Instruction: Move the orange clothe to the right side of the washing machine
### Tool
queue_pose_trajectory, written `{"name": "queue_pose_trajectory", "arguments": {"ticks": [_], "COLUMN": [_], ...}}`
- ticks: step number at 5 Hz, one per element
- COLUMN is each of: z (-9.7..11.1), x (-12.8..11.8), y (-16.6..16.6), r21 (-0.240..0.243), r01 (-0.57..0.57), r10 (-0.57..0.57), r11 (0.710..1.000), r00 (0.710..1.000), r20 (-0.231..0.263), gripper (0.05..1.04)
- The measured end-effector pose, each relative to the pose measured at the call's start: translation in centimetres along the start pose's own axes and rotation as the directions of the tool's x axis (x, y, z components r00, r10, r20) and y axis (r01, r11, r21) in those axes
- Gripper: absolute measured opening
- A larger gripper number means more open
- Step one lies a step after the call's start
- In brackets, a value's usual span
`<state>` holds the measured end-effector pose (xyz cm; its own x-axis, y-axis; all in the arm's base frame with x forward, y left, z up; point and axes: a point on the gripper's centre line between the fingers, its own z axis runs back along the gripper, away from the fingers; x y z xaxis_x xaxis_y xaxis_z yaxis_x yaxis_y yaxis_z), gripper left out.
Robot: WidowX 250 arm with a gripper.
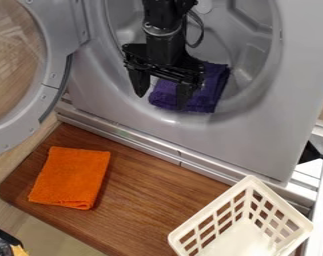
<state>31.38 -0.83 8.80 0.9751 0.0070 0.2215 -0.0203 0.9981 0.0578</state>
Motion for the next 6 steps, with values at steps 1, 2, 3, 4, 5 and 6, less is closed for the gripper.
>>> {"name": "queue_pose_trajectory", "arguments": {"ticks": [1,2,3,4,5,6], "z": [-0.9,-2.0,-3.1,-4.9,-6.7,-9.3], "x": [-0.6,-2.0,-2.8,-3.9,-4.6,-6.2], "y": [0.0,2.2,5.1,7.4,8.3,9.8], "r21": [0.004,0.043,0.086,0.136,0.178,0.223], "r01": [-0.001,-0.054,-0.153,-0.239,-0.293,-0.372], "r10": [0.001,0.057,0.156,0.246,0.305,0.394], "r11": [1.000,0.998,0.985,0.961,0.939,0.901], "r00": [0.999,0.997,0.987,0.968,0.951,0.917], "r20": [-0.033,-0.056,-0.029,-0.041,-0.043,-0.063], "gripper": [1.001,1.001,1.001,1.001,1.001,1.001]}}
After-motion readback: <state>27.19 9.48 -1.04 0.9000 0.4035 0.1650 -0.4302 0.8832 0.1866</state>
